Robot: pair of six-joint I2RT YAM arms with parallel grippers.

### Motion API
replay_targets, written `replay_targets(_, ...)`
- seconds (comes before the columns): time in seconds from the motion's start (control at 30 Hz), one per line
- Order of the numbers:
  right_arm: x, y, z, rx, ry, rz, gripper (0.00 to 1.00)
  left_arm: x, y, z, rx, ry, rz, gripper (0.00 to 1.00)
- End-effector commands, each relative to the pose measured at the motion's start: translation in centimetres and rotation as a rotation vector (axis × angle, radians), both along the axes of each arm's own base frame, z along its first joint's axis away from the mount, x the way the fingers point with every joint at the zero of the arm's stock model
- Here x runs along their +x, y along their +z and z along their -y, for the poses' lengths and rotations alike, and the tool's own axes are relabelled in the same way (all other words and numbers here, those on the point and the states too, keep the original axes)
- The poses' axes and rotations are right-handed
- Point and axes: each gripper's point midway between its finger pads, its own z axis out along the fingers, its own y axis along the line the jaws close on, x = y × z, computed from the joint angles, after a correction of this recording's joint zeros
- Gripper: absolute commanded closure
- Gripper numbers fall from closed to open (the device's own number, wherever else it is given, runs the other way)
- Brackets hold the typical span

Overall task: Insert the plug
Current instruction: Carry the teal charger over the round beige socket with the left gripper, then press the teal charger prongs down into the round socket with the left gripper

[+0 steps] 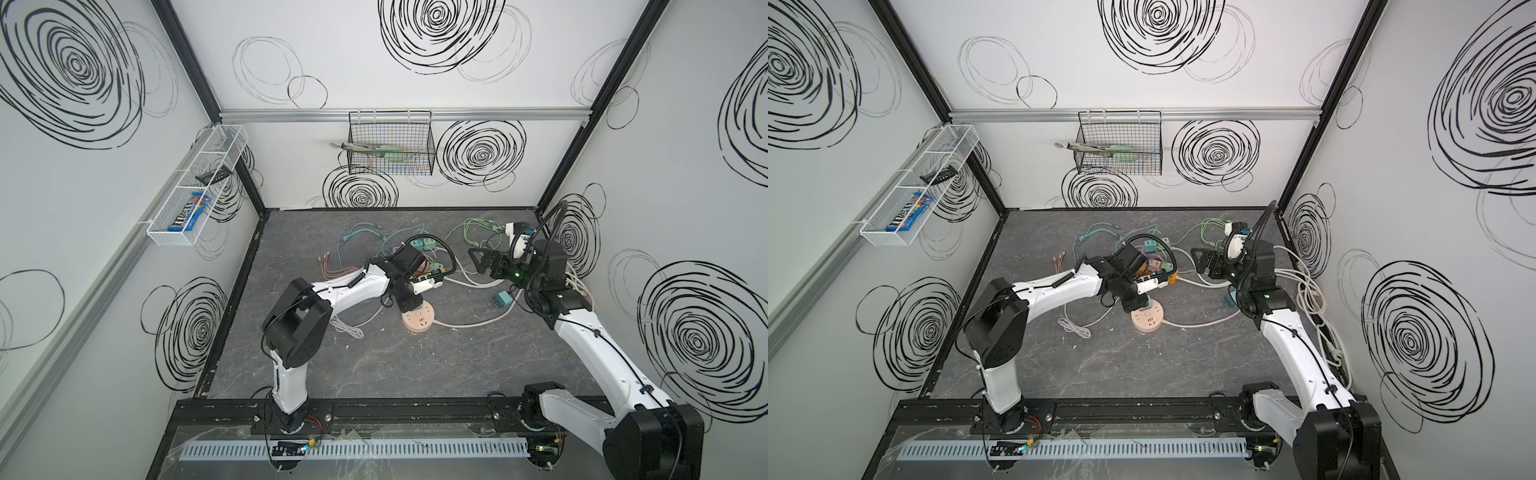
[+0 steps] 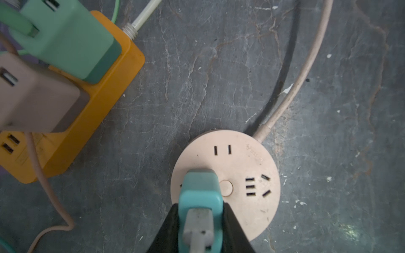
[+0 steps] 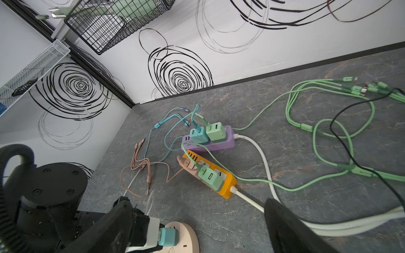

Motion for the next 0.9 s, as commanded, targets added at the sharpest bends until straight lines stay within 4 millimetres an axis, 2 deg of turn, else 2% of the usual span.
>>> replay_targets(0.0, 0.0, -0.1, 0.0, 0.018, -0.001, -0.003, 0.03, -4.3, -7.1, -4.4, 0.139, -0.02, -0.177, 1.0)
replay_targets(0.1, -0.1, -0.1, 0.1, 0.02, -0.006, -0.004, 0.03, -5.0, -7.6, -4.9, 0.134, -0.006, -0.195, 1.0)
replay_targets(0.37, 0.2, 0.4, 0.4, 0.021, -0.014, 0.003, 0.03, -7.4, -10.8, -6.9, 0.242, 0.03, -0.255, 1.0)
replay_targets(0.47, 0.2, 0.7, 0.4, 0.023, -0.014, 0.011, 0.03, -8.1, -11.9, -8.4, 0.322, 0.049, -0.267, 1.0)
replay_targets(0.7, 0.3, 0.7, 0.6, 0.028, -0.016, 0.012, 0.03, -11.6, -13.5, -10.3, 0.364, 0.097, -0.352, 1.0)
replay_targets(0.8, 0.7, 0.7, 0.3, 0.035, 0.001, 0.009, 0.03, -11.5, -13.6, -10.7, 0.359, 0.124, -0.36, 1.0)
replay_targets(0.87, 0.8, 0.5, 0.2, 0.039, 0.009, 0.002, 0.03, -10.1, -13.3, -10.4, 0.367, 0.129, -0.315, 1.0)
